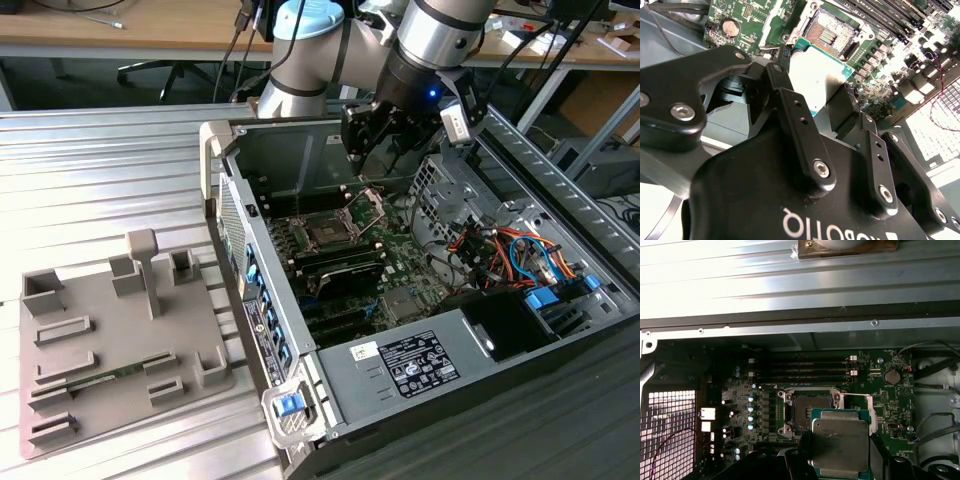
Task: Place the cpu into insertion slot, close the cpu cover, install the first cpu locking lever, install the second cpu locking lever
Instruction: 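Place the cpu into insertion slot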
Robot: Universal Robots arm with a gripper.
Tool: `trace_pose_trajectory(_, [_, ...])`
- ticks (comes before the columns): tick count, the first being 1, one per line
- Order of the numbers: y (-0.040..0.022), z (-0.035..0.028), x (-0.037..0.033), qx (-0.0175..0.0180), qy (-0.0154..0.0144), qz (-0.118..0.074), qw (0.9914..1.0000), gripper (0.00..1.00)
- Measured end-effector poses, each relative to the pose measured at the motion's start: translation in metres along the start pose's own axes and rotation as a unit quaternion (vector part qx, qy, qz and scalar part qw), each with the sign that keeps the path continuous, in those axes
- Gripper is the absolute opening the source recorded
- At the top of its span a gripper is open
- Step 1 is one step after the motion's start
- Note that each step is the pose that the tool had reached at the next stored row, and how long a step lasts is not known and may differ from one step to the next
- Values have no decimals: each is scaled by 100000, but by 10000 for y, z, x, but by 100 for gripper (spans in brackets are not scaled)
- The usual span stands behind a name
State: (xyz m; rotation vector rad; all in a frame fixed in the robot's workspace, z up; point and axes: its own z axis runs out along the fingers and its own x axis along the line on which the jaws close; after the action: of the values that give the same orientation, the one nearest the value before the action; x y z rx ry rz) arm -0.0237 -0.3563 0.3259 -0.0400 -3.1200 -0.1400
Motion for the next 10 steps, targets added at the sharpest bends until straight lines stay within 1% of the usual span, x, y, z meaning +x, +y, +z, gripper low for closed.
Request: trace_pose_trajectory(10, [-2,23,-1,-4,0,-2,100000,54])
